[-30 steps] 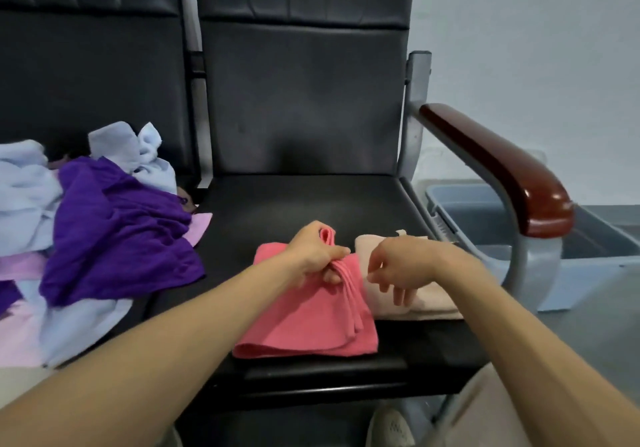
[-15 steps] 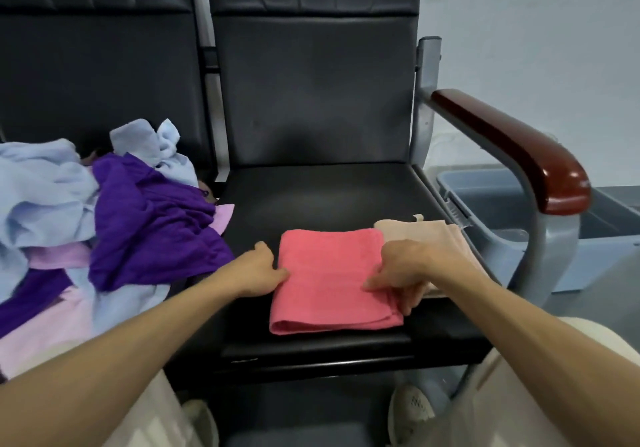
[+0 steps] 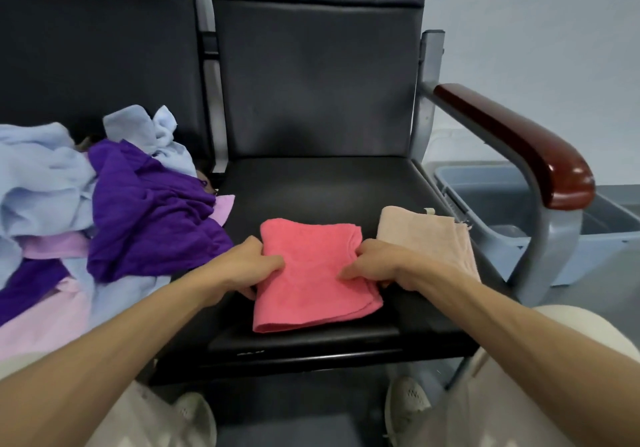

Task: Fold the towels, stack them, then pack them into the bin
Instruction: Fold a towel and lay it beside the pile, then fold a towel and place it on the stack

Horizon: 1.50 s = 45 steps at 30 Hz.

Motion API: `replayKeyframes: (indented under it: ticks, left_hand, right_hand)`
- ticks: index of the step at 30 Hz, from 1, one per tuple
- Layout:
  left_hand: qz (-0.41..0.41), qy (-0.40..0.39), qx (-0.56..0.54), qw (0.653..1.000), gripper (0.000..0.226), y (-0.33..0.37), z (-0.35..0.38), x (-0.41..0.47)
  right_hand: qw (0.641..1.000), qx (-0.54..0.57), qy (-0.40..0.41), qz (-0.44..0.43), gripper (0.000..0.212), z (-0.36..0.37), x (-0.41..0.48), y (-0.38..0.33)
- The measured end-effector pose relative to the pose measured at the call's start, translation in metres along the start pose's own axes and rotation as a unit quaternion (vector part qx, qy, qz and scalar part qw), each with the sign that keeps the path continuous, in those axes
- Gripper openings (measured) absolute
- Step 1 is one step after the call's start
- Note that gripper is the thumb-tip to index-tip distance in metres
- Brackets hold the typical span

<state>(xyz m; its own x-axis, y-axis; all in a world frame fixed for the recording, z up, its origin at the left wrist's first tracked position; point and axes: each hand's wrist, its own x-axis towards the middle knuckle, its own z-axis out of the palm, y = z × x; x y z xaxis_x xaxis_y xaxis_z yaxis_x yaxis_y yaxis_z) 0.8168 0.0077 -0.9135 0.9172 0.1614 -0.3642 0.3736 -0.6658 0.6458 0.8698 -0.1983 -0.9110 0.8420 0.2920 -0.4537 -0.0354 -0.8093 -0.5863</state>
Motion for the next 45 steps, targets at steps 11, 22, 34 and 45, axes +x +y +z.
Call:
replayKeyframes:
  ticks: [11,22,34,45]
  left_hand:
    - [0.143,0.191,-0.013,0.971,0.021,0.032,-0.003,-0.001]
    - [0.249,0.101,-0.091,0.959,0.026,0.134,0.080,0.075]
    - [0.128,0.044,0.002,0.991,0.035,0.127,0.112,0.071]
    - [0.105,-0.076,-0.192,0.973,0.058,0.106,0.076,0.030]
  right_hand:
    - [0.949,0.243,0.138,-0.145,0.027,-0.026,-0.012,-0.004]
    - [0.916,0.159,0.358,-0.082,0.041,-0.088,-0.040,0.080]
    - [0.974,-0.019,0.213,0.074,0.040,-0.095,-0.029,0.101]
    - [0.888,-0.316,0.332,0.026,0.040,-0.085,-0.025,0.070]
